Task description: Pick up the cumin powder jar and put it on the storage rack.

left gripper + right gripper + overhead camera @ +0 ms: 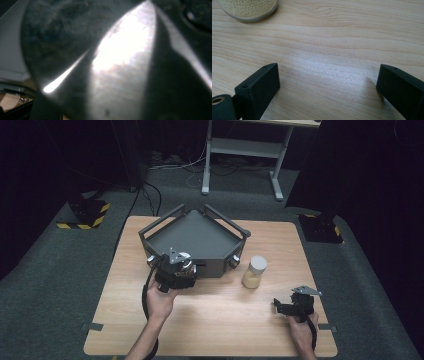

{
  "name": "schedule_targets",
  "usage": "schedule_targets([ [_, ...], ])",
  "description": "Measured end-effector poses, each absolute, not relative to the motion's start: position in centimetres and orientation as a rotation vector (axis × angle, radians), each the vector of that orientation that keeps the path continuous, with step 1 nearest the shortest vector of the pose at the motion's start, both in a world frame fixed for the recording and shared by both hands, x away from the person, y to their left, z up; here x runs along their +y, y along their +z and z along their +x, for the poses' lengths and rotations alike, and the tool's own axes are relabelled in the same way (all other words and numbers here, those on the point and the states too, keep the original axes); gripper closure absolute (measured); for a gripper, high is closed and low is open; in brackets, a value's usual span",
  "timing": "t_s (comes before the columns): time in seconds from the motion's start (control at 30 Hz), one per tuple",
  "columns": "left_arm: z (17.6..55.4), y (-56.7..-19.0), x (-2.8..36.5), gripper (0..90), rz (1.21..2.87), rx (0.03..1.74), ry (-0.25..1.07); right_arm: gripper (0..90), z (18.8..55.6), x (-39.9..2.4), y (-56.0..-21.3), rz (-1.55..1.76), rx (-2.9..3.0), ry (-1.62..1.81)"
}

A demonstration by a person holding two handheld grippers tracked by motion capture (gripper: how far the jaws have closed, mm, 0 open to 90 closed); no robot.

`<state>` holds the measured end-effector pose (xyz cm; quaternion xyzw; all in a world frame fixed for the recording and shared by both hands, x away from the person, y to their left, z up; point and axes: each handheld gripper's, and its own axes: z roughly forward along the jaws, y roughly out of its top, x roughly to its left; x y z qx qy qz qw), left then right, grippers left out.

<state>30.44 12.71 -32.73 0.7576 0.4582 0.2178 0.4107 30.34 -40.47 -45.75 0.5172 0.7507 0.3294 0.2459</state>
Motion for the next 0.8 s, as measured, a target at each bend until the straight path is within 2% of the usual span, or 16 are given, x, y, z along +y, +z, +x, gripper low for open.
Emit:
schedule_targets([
  [0.17, 31.9, -31.4, 12.7, 31.1, 1.899, 1.157, 0.550, 4.5, 30.3, -40.5, -45.8, 1.410, 2.049, 0.900],
  [0.2, 32.6, -30.4, 13.0, 31.1, 1.954, 1.145, 0.538, 4.5, 30.3, -40.5, -45.8, 1.409, 2.049, 0.900],
  [0.43, 35.1, -28.9, 12.4, 31.1, 1.933, 1.201, 0.556, 4.8, 30.3, -40.5, -45.8, 1.407, 2.050, 0.901],
  [0.8, 38.5, -28.5, 9.9, 31.1, 1.950, 1.277, 0.604, 5.2, 30.3, -40.5, -45.8, 1.405, 2.051, 0.903],
])
